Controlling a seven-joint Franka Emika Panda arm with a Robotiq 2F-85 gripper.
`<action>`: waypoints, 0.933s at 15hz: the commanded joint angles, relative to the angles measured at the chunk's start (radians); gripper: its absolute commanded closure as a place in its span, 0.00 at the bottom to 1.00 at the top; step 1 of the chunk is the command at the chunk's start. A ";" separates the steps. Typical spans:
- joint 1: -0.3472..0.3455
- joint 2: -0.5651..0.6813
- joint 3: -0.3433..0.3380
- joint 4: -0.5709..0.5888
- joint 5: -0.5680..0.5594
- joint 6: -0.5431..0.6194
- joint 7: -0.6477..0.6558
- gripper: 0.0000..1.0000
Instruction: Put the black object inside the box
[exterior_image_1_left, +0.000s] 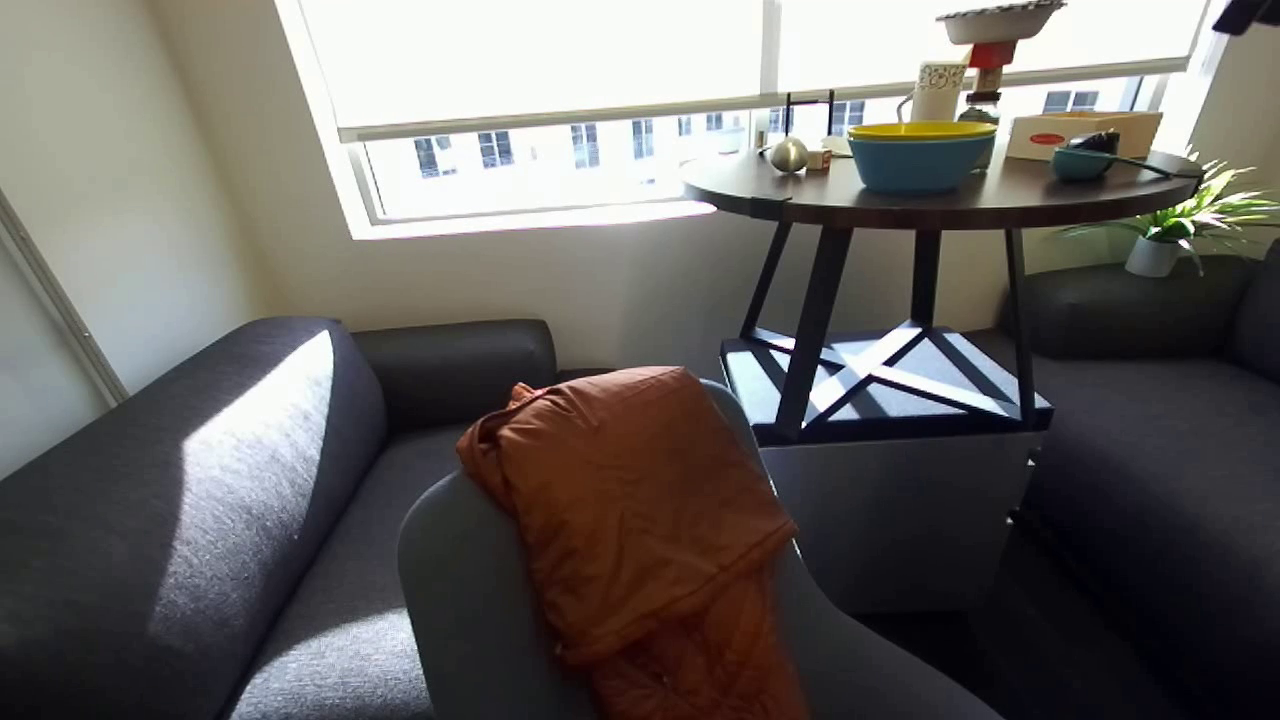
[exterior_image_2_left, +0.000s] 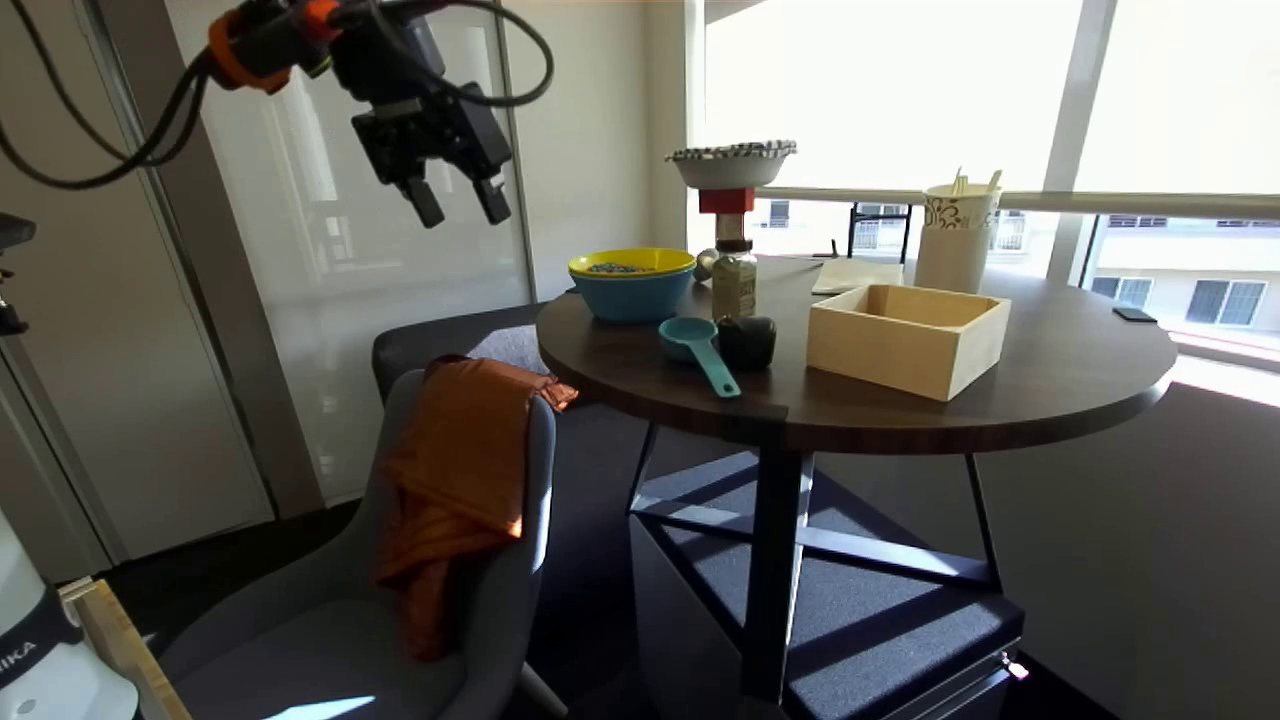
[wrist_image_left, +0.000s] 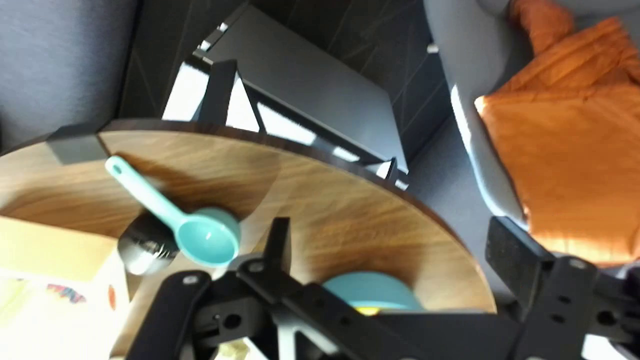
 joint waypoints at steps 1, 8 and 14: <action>-0.025 0.123 0.006 0.157 0.025 0.118 0.089 0.00; -0.156 0.328 0.017 0.372 -0.005 0.228 0.328 0.00; -0.170 0.358 0.004 0.375 0.029 0.182 0.346 0.00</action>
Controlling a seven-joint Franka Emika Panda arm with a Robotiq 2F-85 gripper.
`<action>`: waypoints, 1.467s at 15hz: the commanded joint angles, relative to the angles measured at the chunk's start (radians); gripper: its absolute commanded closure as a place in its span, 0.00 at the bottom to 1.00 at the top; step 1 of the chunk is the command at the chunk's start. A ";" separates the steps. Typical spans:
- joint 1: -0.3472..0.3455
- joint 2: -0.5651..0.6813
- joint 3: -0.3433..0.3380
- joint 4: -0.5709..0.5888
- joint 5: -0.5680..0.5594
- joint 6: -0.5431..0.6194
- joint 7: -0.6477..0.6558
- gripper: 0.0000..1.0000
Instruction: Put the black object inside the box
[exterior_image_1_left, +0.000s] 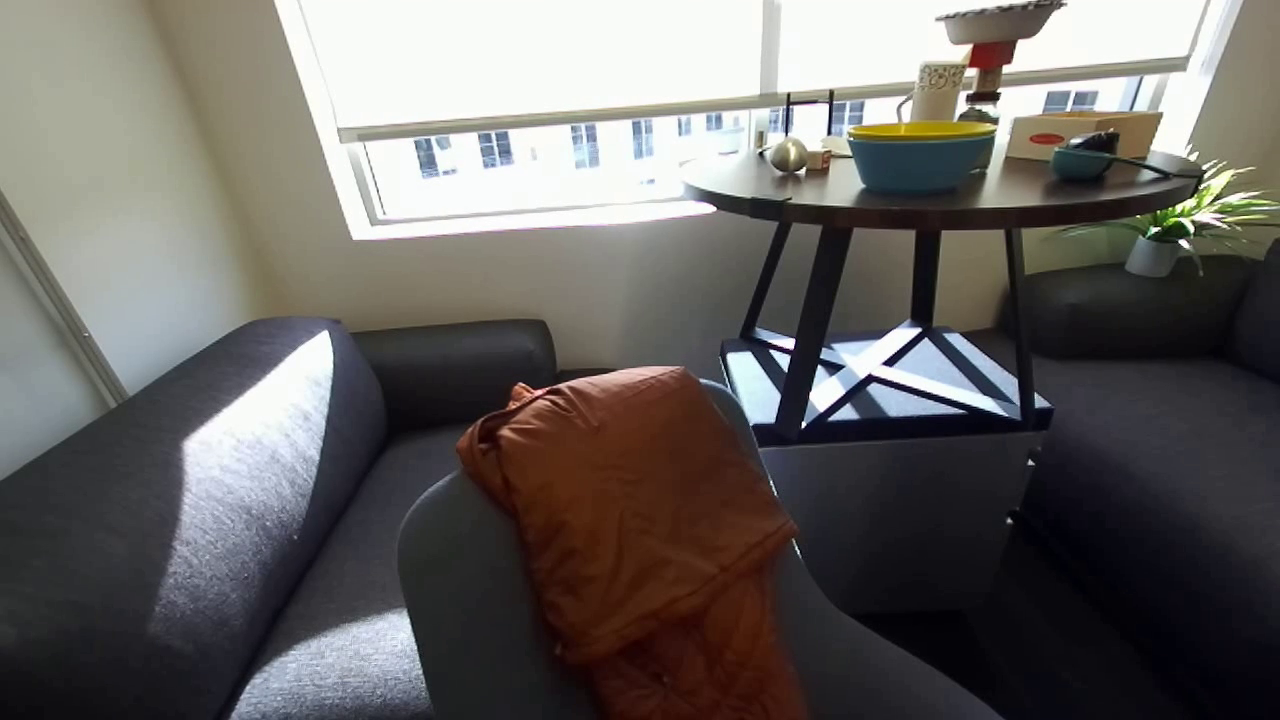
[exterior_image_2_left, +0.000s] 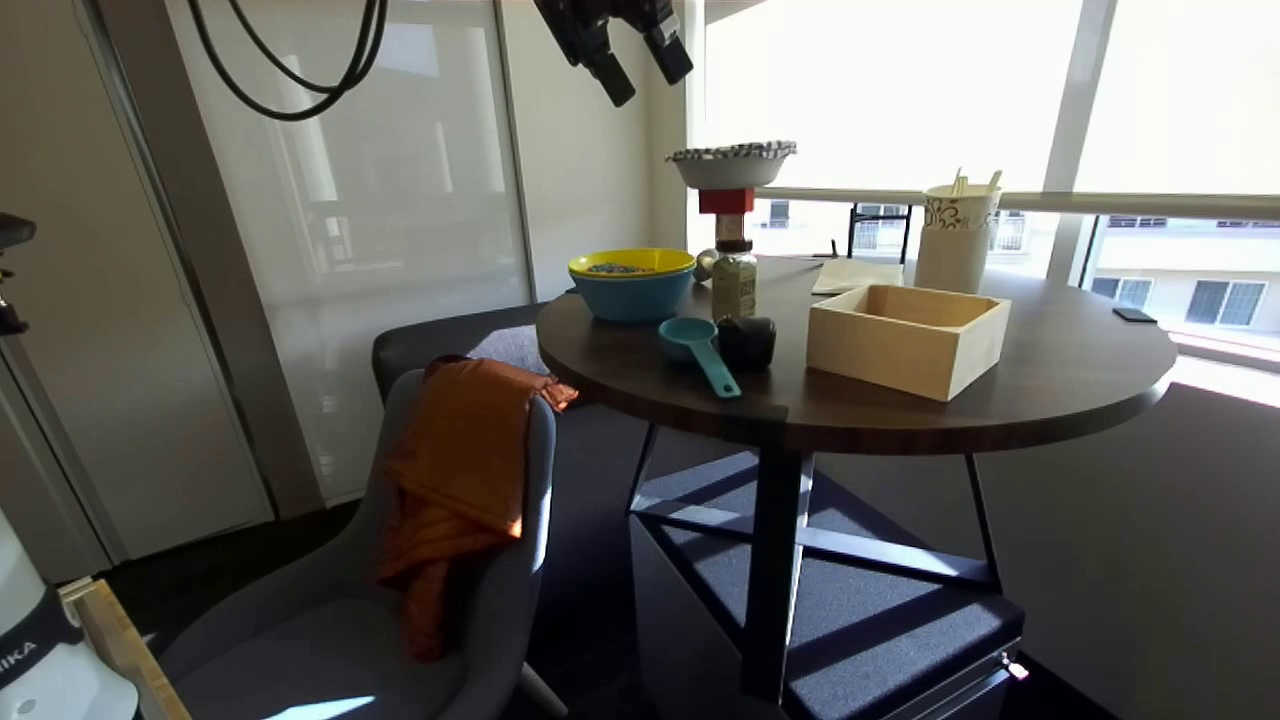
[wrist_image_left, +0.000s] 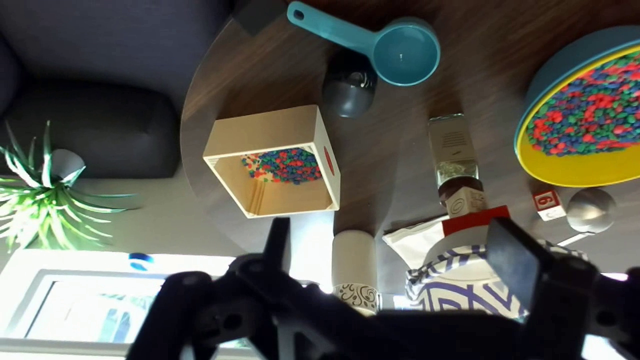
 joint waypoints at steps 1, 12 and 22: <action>-0.033 0.069 -0.004 0.029 0.034 -0.017 0.070 0.00; -0.032 0.217 -0.059 0.025 0.230 0.042 0.025 0.00; -0.035 0.218 -0.057 0.033 0.231 0.042 0.025 0.00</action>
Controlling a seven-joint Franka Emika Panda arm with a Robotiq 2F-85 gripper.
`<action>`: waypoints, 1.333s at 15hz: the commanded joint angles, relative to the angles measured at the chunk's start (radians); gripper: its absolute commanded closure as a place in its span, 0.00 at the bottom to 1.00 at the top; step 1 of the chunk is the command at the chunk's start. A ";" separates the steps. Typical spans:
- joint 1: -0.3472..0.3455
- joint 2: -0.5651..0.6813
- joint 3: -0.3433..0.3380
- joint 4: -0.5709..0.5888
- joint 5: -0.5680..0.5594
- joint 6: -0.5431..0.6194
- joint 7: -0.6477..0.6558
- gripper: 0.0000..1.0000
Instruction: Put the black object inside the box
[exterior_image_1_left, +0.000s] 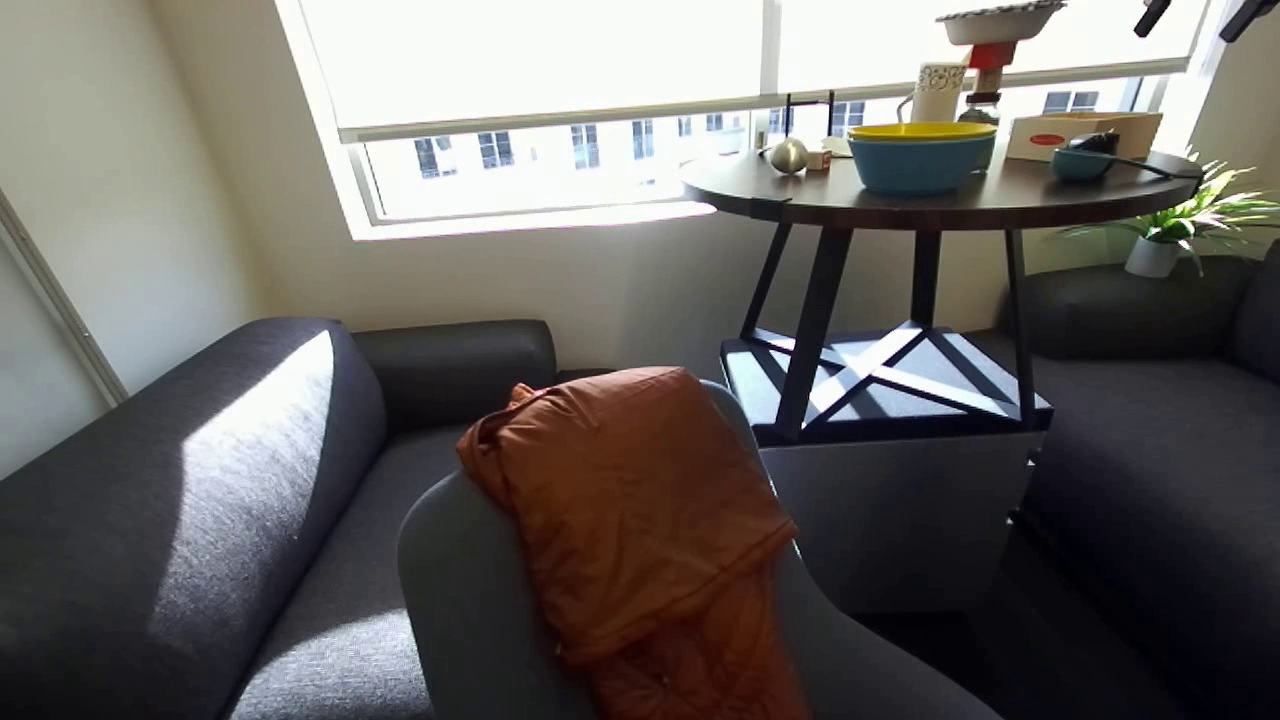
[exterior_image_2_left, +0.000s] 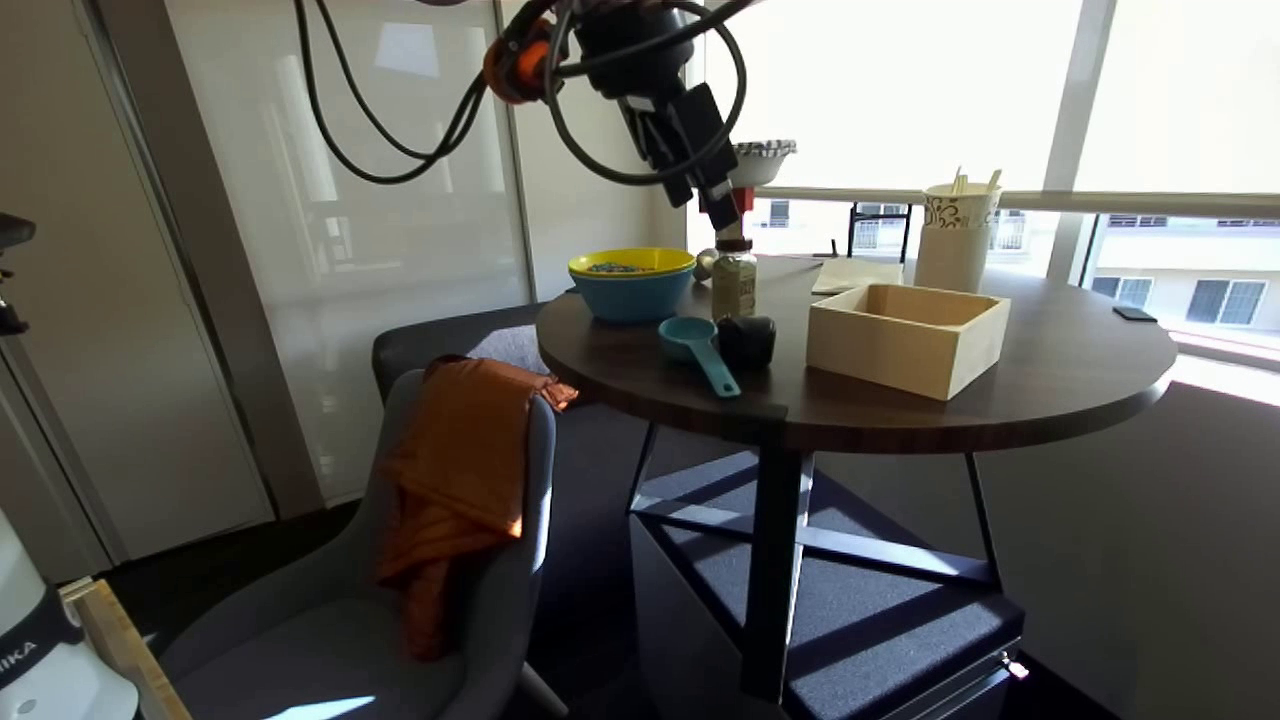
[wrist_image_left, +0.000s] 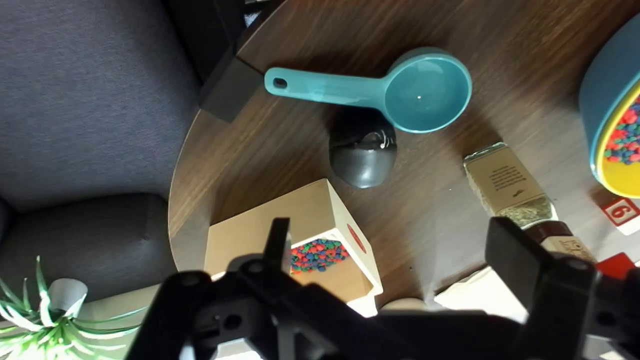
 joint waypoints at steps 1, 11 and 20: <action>-0.016 0.004 0.014 0.006 0.006 -0.005 -0.005 0.00; -0.013 0.083 -0.003 0.014 0.093 0.012 -0.070 0.00; -0.015 0.219 0.049 -0.045 0.076 0.381 0.127 0.00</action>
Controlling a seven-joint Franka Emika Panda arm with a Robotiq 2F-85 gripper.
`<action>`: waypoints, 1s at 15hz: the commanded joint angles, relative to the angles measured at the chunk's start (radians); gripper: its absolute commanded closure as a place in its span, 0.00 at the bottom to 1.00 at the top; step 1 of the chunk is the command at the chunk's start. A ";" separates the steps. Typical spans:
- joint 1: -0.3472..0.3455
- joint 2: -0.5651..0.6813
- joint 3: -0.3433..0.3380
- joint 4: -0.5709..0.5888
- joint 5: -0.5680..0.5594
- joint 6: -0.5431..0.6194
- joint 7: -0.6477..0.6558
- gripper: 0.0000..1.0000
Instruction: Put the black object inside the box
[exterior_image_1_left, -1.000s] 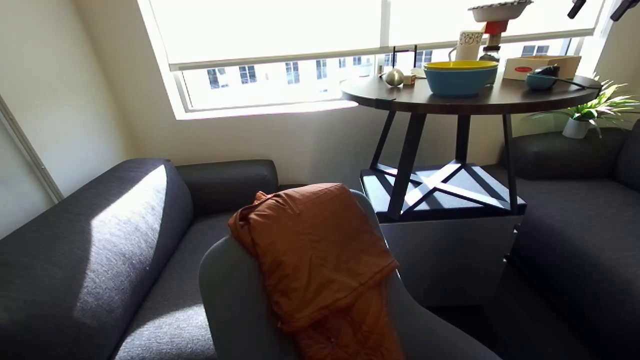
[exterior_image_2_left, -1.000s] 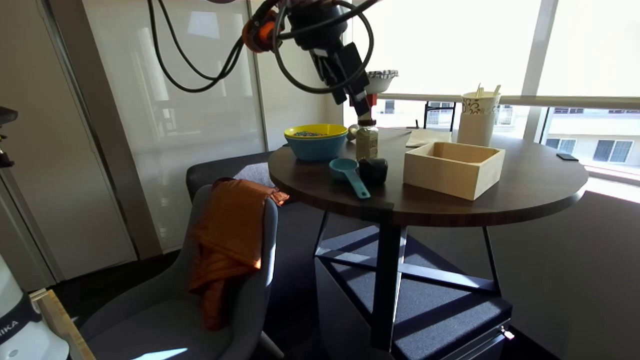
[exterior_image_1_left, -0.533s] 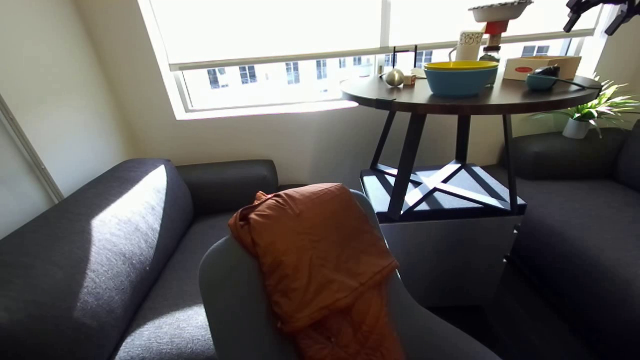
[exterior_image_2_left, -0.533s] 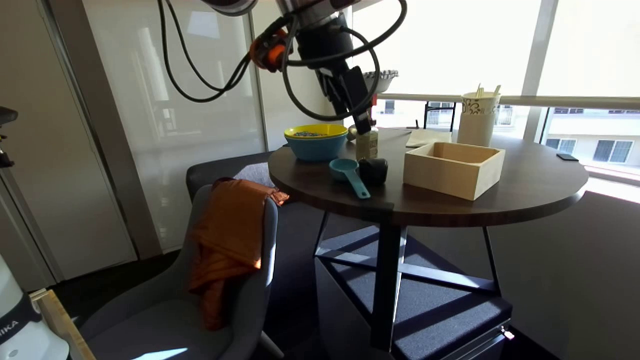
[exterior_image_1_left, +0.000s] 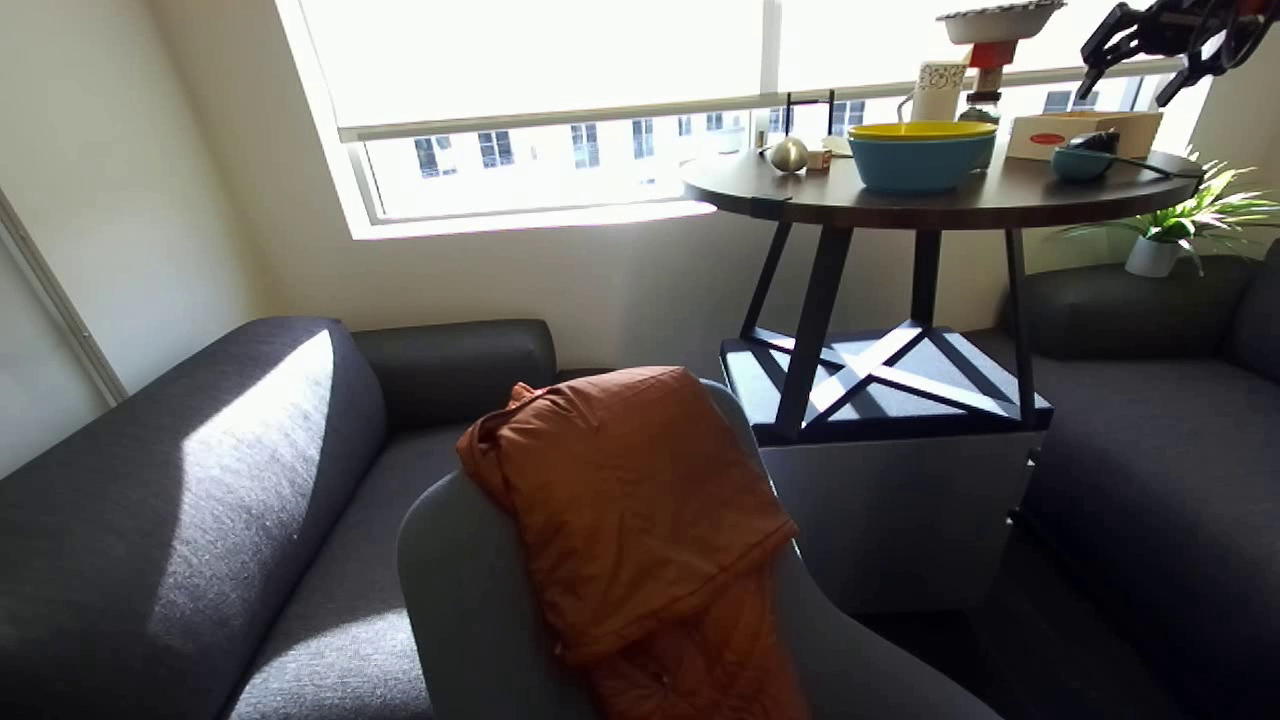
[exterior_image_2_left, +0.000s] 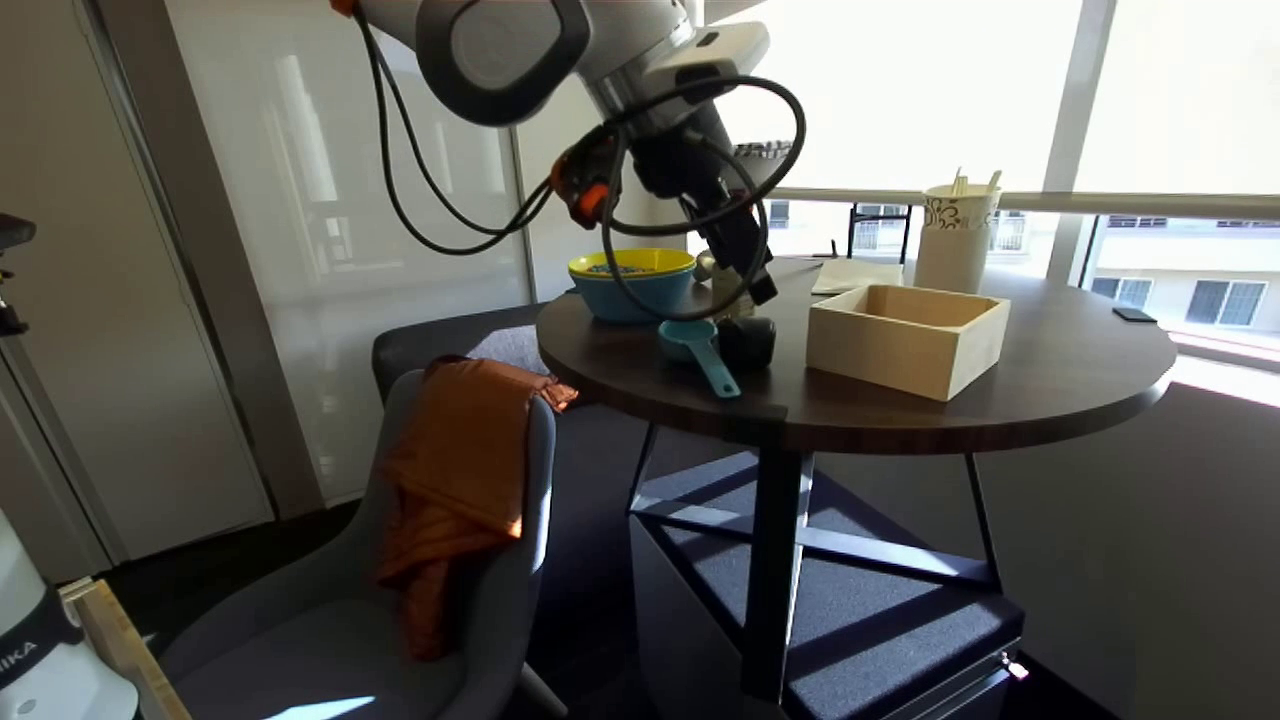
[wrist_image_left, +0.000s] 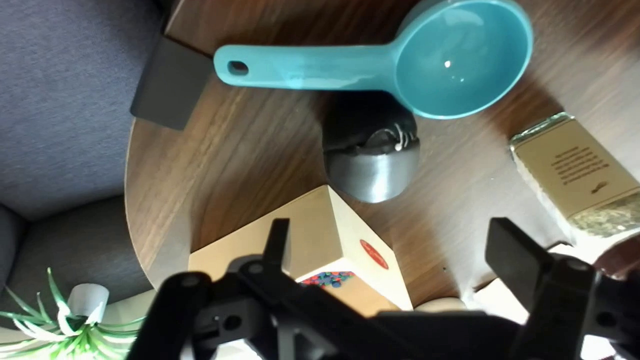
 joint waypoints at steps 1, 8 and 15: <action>-0.009 0.059 0.024 -0.012 -0.029 0.123 0.076 0.00; 0.022 0.122 -0.031 -0.015 -0.264 0.147 0.265 0.26; 0.024 0.070 -0.022 -0.027 -0.307 0.081 0.278 0.76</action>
